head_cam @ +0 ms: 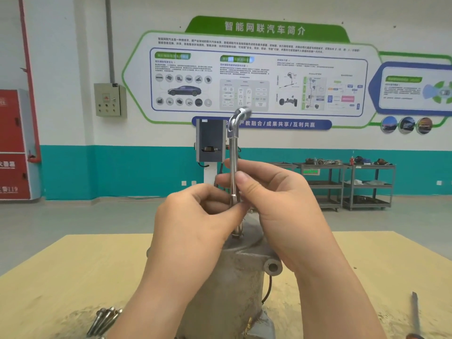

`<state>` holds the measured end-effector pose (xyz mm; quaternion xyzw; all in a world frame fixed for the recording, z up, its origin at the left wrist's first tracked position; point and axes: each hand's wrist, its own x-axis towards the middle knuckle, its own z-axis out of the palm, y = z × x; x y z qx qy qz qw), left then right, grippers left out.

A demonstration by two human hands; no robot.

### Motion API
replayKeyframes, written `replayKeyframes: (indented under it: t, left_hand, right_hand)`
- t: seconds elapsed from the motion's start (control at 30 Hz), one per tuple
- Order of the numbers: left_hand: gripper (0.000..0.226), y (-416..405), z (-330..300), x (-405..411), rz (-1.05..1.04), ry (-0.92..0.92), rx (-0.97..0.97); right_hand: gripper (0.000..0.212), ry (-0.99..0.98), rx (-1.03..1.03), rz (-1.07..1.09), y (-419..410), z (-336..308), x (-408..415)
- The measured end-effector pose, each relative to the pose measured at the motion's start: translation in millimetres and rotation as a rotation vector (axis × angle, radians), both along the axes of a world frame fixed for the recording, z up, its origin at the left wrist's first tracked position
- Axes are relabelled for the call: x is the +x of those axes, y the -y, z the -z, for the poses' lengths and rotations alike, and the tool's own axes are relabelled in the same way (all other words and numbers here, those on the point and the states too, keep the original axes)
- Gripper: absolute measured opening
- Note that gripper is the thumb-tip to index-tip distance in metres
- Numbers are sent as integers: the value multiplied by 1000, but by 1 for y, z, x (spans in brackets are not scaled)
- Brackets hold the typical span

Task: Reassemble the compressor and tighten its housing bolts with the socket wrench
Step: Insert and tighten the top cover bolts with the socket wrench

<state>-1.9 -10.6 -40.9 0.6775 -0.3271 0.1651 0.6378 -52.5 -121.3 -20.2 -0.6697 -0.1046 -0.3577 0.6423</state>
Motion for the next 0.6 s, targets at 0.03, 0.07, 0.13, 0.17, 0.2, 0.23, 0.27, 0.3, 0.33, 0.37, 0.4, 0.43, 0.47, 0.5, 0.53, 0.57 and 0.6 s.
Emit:
replayKeyframes:
  t: [0.03,0.07,0.13,0.17,0.2,0.23,0.27,0.3,0.33,0.37,0.4,0.43,0.47,0.5,0.53,0.57,0.6]
  left_hand:
    - [12,-1,0,1,21,-15,10]
    - [7,-2,0,2,55,-31,23]
    - [6,-4,-1,2,132,-45,66]
    - [14,-4,-1,2,154,-28,103]
    - [26,-4,-1,1,151,-4,133]
    - [37,-3,0,1,124,19,145]
    - [42,-2,0,-1,92,36,130]
    - [42,-2,1,-2,62,44,96]
    - [37,-1,2,-2,39,42,56]
    - [29,0,2,-3,18,35,31]
    - [22,1,1,-2,4,27,24]
    - [17,0,1,-1,-3,17,30]
    - [13,0,1,1,4,5,43]
    - [10,-2,1,2,29,-9,69]
    - [9,-3,0,3,62,-19,101]
    - [11,-4,-1,2,88,-16,141]
    - [17,-4,0,1,96,6,182]
  right_hand:
    - [16,8,5,21,0,0,0]
    - [16,23,26,41,1,0,1]
    - [17,53,72,71,1,1,3]
    - [18,60,85,80,0,2,4]
    - [19,65,90,83,-2,2,4]
    - [20,65,84,88,-2,2,4]
    - [19,60,71,96,-2,2,4]
    - [16,51,53,100,-2,2,4]
    - [13,37,36,92,-1,1,3]
    - [13,18,18,78,0,1,2]
    - [15,-1,1,63,0,1,2]
    - [18,-13,-8,56,1,1,1]
    - [20,-9,-5,63,0,1,1]
    - [20,9,11,82,0,1,1]
    - [20,31,35,103,0,1,2]
    - [20,49,66,115,-1,1,2]
    - [19,61,95,116,-2,1,2]
